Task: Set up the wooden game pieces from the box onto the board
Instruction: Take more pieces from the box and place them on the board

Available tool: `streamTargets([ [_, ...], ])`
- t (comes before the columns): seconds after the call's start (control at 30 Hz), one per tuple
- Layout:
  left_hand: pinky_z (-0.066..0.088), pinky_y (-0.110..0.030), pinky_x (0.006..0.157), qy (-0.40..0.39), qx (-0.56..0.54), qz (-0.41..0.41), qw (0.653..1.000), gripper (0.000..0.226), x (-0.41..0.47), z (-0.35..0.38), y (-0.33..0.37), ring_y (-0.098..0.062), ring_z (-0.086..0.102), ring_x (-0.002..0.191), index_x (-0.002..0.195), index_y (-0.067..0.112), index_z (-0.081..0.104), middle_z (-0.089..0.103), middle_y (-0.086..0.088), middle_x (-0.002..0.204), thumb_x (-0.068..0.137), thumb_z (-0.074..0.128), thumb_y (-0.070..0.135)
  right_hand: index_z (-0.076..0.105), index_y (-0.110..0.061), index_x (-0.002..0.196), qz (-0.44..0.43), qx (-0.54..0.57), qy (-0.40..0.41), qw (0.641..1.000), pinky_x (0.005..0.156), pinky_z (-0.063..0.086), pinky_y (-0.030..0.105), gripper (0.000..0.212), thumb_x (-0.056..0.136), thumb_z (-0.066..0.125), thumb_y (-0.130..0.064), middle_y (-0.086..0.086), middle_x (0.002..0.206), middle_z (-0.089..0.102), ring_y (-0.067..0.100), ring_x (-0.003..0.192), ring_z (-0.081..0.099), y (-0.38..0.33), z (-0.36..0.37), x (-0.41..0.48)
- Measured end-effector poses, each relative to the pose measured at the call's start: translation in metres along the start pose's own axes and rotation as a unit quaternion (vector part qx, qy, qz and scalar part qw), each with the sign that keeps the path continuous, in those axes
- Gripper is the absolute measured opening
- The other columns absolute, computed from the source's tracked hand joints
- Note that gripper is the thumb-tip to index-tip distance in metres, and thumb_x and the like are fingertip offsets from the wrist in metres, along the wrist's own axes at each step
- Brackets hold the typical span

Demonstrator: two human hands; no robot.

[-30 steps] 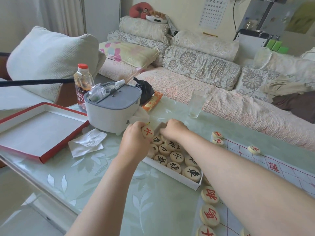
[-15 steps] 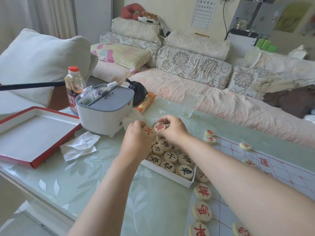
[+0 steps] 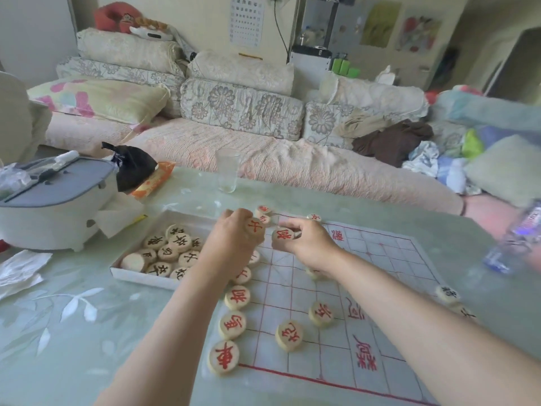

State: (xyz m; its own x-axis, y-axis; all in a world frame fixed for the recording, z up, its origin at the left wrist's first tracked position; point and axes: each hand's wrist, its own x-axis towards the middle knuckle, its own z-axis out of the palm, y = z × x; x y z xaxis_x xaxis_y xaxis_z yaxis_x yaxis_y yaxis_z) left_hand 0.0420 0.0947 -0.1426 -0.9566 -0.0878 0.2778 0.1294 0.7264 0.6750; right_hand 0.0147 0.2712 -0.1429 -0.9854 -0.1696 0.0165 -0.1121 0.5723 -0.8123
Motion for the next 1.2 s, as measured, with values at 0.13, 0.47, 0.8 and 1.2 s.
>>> streamTargets([
  [0.13, 0.041, -0.027, 0.077, -0.061, 0.021, 0.04, 0.997, 0.047, -0.007, 0.032, 0.029, -0.016, 0.053, 0.095, 0.123, 0.024, 0.054, 0.053, 0.004, 0.117, 0.081, 0.071, 0.038, 0.065, -0.024, 0.123, 0.052, -0.039, 0.03, 0.997, 0.07, 0.046, 0.015, 0.046, 0.081, 0.08, -0.035, -0.009, 0.108, 0.07, 0.0, 0.089, 0.064, 0.043, -0.049, -0.03],
  [0.47, 0.037, -0.026, 0.088, -0.219, 0.183, 0.122, 0.951, 0.047, -0.013, 0.086, 0.037, -0.016, 0.045, 0.109, 0.126, 0.026, 0.056, 0.056, 0.004, 0.12, 0.084, 0.065, 0.045, 0.06, -0.031, 0.127, 0.044, -0.131, 0.026, 0.99, 0.083, 0.039, 0.022, 0.046, 0.084, 0.077, -0.034, -0.003, 0.123, 0.05, 0.013, 0.109, 0.054, 0.102, -0.078, -0.05],
  [0.8, 0.042, -0.026, 0.079, -0.212, 0.072, 0.041, 0.974, 0.043, -0.001, 0.085, 0.033, -0.015, 0.054, 0.102, 0.129, 0.028, 0.053, 0.059, 0.01, 0.116, 0.09, 0.058, 0.045, 0.062, -0.03, 0.128, -0.023, -0.094, 0.032, 0.995, 0.073, 0.035, 0.002, 0.05, 0.081, 0.079, -0.033, -0.016, 0.123, 0.06, -0.002, 0.097, 0.056, 0.086, -0.055, -0.031],
  [1.2, 0.047, -0.028, 0.074, -0.055, 0.033, -0.034, 0.997, 0.018, 0.025, 0.047, 0.009, -0.017, 0.06, 0.09, 0.107, 0.026, 0.066, 0.067, 0.005, 0.099, 0.093, 0.055, 0.027, 0.07, -0.025, 0.109, -0.105, -0.084, 0.028, 0.991, 0.062, 0.038, 0.004, 0.035, 0.077, 0.084, -0.028, -0.012, 0.099, 0.063, -0.009, 0.069, 0.055, 0.029, -0.023, 0.022],
])
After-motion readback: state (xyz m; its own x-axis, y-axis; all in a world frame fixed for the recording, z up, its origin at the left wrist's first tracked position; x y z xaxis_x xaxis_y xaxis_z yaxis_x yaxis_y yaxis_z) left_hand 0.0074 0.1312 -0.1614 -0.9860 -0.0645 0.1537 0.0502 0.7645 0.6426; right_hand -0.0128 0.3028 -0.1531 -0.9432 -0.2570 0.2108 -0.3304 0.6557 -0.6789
